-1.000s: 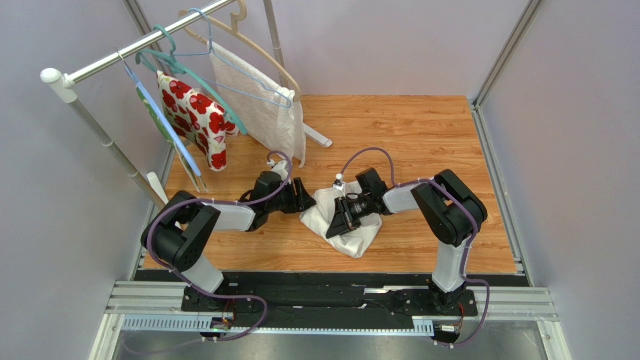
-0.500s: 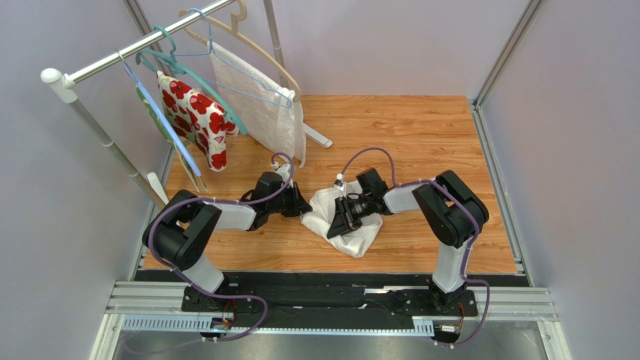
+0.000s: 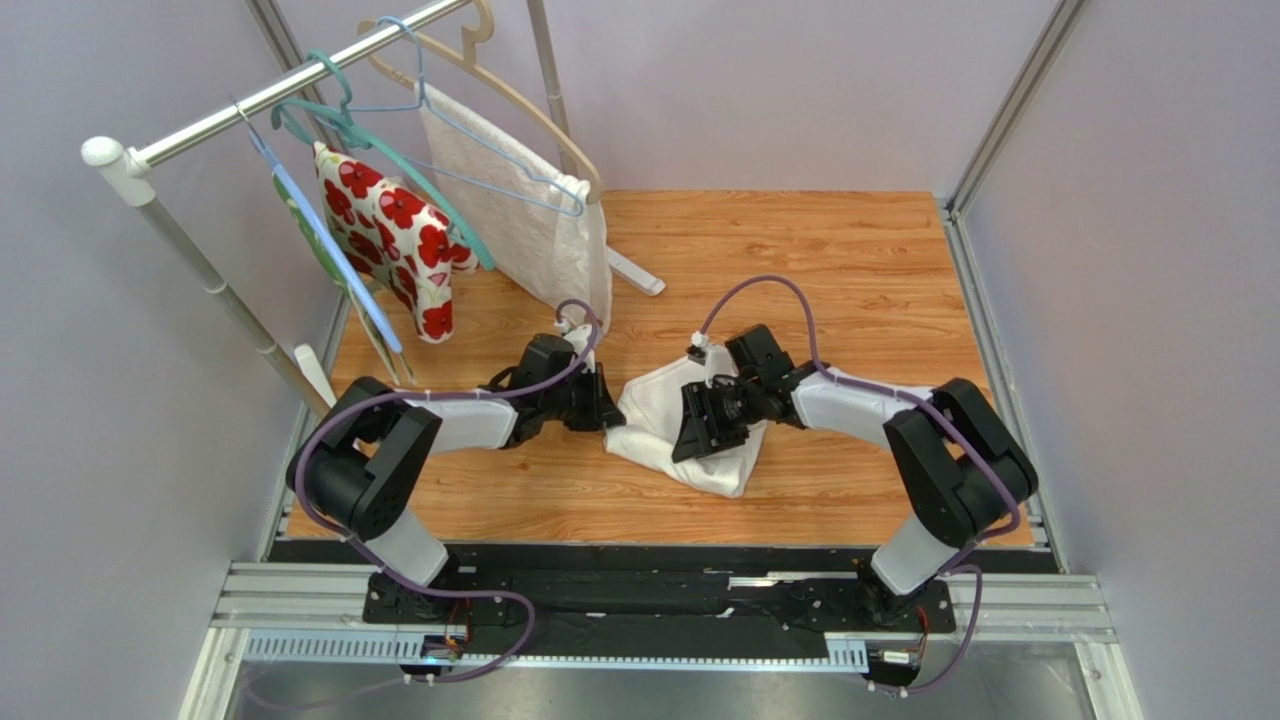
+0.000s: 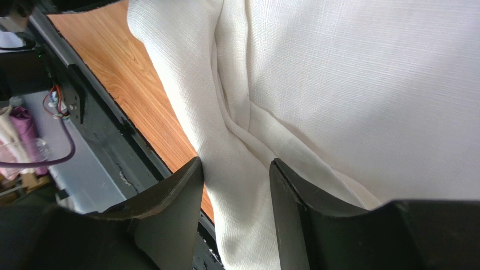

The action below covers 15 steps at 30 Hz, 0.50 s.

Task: Fold the napkin, place the utensils inside, and roll it up
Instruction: Roll the napkin with the utensil

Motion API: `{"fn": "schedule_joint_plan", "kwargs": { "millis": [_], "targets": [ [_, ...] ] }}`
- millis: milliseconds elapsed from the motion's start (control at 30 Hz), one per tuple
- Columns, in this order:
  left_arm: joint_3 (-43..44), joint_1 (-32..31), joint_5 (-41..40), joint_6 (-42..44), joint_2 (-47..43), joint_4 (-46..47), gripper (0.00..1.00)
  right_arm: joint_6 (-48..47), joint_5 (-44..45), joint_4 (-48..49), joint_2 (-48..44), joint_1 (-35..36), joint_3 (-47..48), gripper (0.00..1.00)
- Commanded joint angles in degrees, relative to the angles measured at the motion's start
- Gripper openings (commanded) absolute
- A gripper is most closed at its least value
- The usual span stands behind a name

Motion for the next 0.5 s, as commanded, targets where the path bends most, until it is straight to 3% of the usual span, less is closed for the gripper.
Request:
{"fn": "schedule_joint_plan", "kwargs": {
  "millis": [0, 200, 467],
  "targets": [
    [1.61, -0.18, -0.33, 2.3, 1.55, -4.64, 0.0, -2.55, 10.85, -2.83, -8.88, 1.23, 0.61, 0.5],
    [3.01, -0.18, -1.12, 3.17, 2.43, -6.66, 0.0, -6.59, 18.86, -8.8, -21.72, 5.18, -0.44, 0.52],
    [5.91, -0.18, -1.74, 4.23, 3.57, -10.26, 0.0, -3.79, 31.61, -14.52, -21.73, 15.9, -0.53, 0.53]
  ]
}}
